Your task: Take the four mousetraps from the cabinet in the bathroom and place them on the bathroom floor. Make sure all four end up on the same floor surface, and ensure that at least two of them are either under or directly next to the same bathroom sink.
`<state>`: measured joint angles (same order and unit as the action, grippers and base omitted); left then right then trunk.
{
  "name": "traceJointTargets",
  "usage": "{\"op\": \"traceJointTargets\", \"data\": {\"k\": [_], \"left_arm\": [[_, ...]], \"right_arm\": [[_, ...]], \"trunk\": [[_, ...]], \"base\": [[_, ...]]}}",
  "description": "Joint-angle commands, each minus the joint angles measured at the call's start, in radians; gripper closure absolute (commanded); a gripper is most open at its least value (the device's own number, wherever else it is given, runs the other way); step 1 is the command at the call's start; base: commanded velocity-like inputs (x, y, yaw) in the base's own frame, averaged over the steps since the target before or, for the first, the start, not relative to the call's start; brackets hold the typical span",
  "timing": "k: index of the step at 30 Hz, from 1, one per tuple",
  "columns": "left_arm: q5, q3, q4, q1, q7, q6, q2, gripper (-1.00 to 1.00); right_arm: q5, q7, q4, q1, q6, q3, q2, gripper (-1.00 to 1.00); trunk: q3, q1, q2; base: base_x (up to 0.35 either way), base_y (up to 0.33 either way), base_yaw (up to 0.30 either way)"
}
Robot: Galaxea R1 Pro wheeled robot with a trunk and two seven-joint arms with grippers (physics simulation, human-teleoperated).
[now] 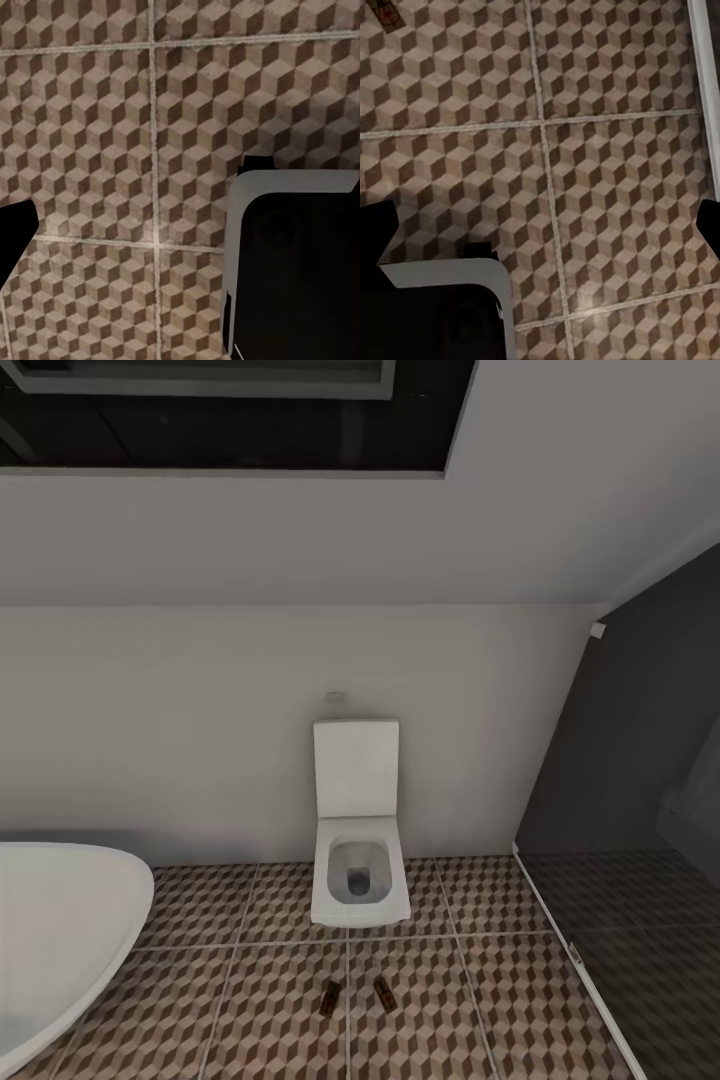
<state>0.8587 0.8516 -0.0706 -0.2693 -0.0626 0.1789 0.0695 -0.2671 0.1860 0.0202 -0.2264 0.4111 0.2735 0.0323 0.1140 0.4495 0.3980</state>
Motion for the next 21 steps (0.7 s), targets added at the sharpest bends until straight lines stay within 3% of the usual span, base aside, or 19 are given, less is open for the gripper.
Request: {"op": "traceJointTargets", "data": {"k": [1,21], "left_arm": [[0.002,0.006,-0.002,-0.001,-0.002,0.003,0.0,-1.0],[0.002,0.006,0.0,-0.001,-0.001,0.005,-0.001,-1.0]], "right_arm": [[-0.007,0.002,0.0,-0.001,0.002,0.009,0.0,-1.0],[-0.007,0.0,0.001,-0.001,0.004,0.009,0.0,-1.0]], "trunk": [[0.002,0.001,0.002],[0.002,0.001,0.002]], "base": [[0.0,0.0,0.0],[0.0,0.0,0.0]]}}
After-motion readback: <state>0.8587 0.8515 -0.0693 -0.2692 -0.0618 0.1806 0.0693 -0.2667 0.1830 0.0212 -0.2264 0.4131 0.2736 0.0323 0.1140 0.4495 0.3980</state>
